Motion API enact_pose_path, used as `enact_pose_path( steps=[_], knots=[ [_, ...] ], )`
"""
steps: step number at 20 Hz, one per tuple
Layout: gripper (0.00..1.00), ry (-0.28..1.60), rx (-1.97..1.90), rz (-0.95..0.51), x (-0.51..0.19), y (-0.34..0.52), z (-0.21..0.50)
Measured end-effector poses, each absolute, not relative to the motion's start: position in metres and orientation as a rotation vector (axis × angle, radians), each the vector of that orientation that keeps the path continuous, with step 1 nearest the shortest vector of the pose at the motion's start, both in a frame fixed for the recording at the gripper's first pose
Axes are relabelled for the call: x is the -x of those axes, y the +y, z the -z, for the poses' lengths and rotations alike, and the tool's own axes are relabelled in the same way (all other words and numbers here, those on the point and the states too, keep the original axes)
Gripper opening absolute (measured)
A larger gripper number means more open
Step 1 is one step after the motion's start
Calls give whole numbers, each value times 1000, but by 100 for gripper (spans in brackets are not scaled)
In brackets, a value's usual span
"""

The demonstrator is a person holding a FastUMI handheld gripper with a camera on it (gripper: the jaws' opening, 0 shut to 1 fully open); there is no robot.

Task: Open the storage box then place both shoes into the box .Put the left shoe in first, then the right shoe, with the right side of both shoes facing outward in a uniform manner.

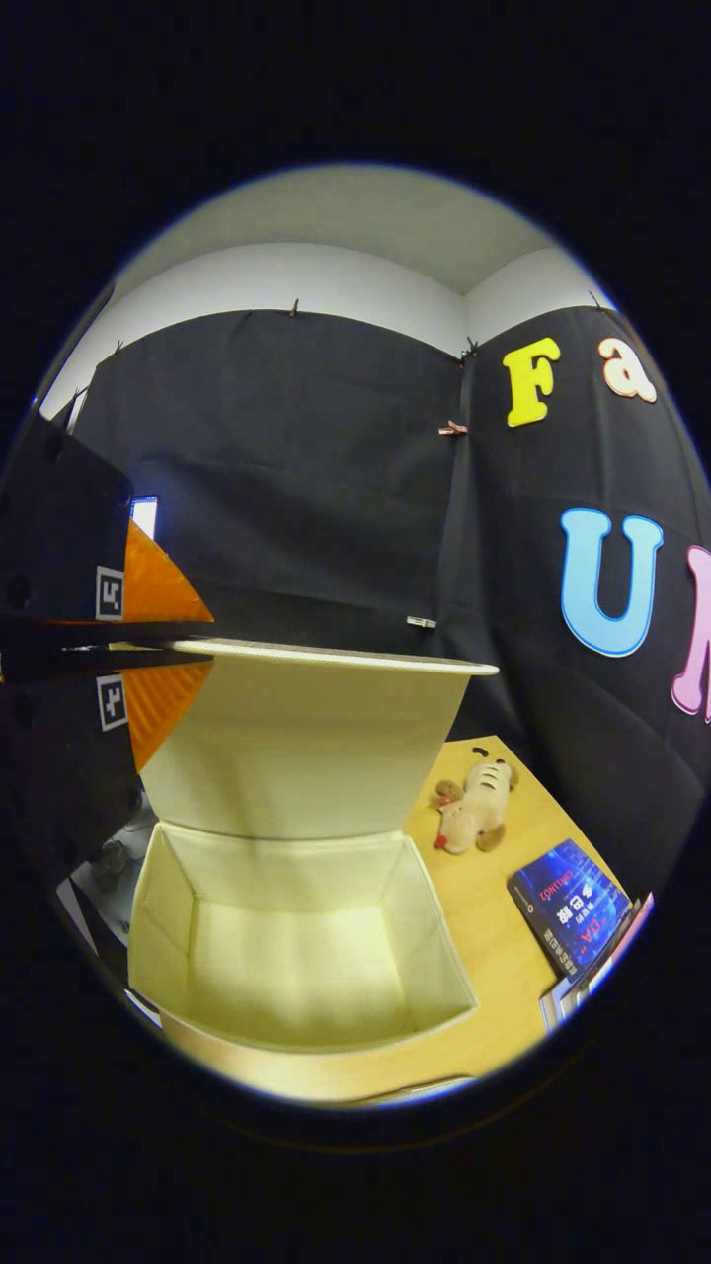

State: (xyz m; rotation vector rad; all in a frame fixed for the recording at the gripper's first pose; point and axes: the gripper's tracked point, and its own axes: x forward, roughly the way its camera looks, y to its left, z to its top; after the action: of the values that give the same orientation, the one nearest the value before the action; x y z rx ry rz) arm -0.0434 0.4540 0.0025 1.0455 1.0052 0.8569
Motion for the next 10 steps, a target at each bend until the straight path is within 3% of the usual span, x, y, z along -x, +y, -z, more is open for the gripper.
enact_pose_path(
  steps=[10],
  knots=[
    [8, 1020, -909, -869, 36, 582, 45]
  ],
)
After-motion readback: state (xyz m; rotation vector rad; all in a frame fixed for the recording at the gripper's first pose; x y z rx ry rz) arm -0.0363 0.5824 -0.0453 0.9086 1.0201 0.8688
